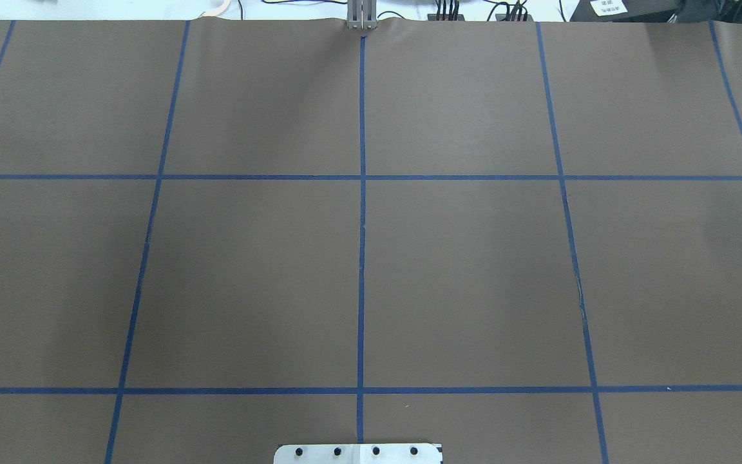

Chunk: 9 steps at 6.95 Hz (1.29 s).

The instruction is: Left arm hands cup to right arm to dump lemon

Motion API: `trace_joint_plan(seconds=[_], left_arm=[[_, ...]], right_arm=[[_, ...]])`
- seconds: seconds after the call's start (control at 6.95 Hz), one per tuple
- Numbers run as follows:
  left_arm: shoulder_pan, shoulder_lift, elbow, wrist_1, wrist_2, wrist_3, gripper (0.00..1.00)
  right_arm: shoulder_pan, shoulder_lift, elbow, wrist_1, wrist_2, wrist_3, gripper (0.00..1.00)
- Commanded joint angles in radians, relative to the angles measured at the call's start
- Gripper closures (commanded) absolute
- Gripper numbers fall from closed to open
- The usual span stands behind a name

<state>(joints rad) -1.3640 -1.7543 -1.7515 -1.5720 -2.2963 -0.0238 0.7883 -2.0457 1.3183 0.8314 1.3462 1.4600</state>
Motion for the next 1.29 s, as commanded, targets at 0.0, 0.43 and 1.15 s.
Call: trace_joint_plan(seconds=[0.0, 0.43, 1.15], left_arm=[[0.000, -0.002, -0.003, 0.000, 0.000, -0.001, 0.00], [0.002, -0.007, -0.003, 0.001, 0.000, -0.002, 0.00], [0.003, -0.011, -0.002, 0.001, 0.000, -0.002, 0.00]], right_arm=[[0.020, 0.018, -0.066, 0.084, -0.001, 0.197, 1.00], [0.071, 0.048, -0.180, 0.210, -0.001, 0.455, 1.00], [0.170, 0.104, -0.263, 0.337, -0.025, 0.906, 1.00]])
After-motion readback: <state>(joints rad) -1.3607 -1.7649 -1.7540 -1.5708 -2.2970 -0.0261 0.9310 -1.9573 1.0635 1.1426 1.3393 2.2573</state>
